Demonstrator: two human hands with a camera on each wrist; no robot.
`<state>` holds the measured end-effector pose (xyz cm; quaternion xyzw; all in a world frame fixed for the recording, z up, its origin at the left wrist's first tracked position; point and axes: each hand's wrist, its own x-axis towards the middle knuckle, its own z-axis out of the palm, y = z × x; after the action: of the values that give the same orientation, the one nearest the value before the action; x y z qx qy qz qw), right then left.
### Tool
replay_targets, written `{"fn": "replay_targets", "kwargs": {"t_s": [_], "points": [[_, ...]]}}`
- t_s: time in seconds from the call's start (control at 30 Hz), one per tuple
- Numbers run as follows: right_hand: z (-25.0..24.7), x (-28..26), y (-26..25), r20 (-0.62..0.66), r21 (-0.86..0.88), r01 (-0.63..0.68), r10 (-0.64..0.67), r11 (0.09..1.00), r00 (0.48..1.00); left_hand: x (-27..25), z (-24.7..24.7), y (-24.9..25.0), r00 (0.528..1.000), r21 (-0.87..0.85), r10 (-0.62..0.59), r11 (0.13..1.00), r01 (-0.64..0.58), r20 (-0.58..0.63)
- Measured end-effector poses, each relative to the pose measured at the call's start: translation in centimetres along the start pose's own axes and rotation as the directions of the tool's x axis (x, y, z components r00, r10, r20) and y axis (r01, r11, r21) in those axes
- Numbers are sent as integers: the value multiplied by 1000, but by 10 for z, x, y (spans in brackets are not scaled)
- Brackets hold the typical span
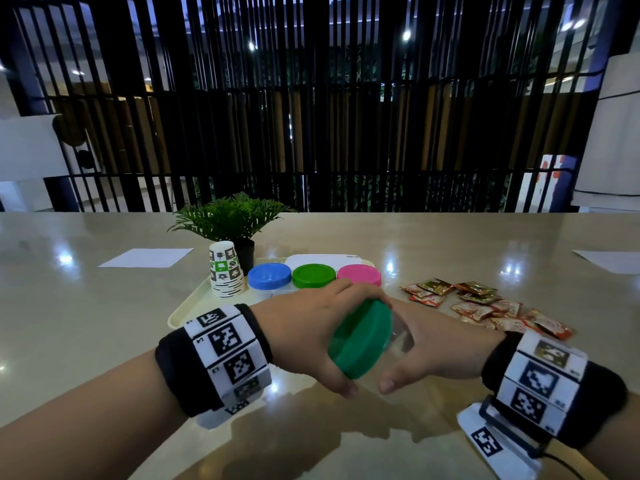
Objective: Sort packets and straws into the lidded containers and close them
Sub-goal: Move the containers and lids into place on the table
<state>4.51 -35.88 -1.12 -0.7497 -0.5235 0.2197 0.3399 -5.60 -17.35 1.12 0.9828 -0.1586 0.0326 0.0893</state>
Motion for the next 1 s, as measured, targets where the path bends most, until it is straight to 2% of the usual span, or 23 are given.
{"fn": "replay_targets", "kwargs": {"t_s": [0.07,0.13,0.2,0.3,0.4,0.63,0.83,0.9,1.0], "points": [[1,0,1,-74,-71,-3,-2,997,997,0,0,-2,999,4,-35,999,35,-8],[-1,-2,0,-75,-104,-34,26,994,997,-1,-1,-2,1000,30,-22,999,22,0],[-7,-4,-3,-9,-69,-62,61,996,998,-2,-3,-2,999,62,38,997,-38,15],[-14,-7,-8,103,128,-41,28,991,994,-1,-1,-4,992,109,126,986,-126,13],[-14,-5,-8,158,137,-37,15,990,987,0,0,-2,989,95,149,984,-150,10],[-5,-6,-10,46,64,-30,27,998,999,1,-5,0,999,15,48,999,-49,24],[0,-4,-4,-115,-148,-43,26,988,993,0,-2,3,999,49,-50,997,51,-21],[-3,-5,-2,-105,-152,-62,46,986,993,0,-2,3,999,73,-52,996,52,-8],[-11,-9,0,-26,-41,-63,62,997,998,0,-3,5,999,120,39,992,-39,8]]}}
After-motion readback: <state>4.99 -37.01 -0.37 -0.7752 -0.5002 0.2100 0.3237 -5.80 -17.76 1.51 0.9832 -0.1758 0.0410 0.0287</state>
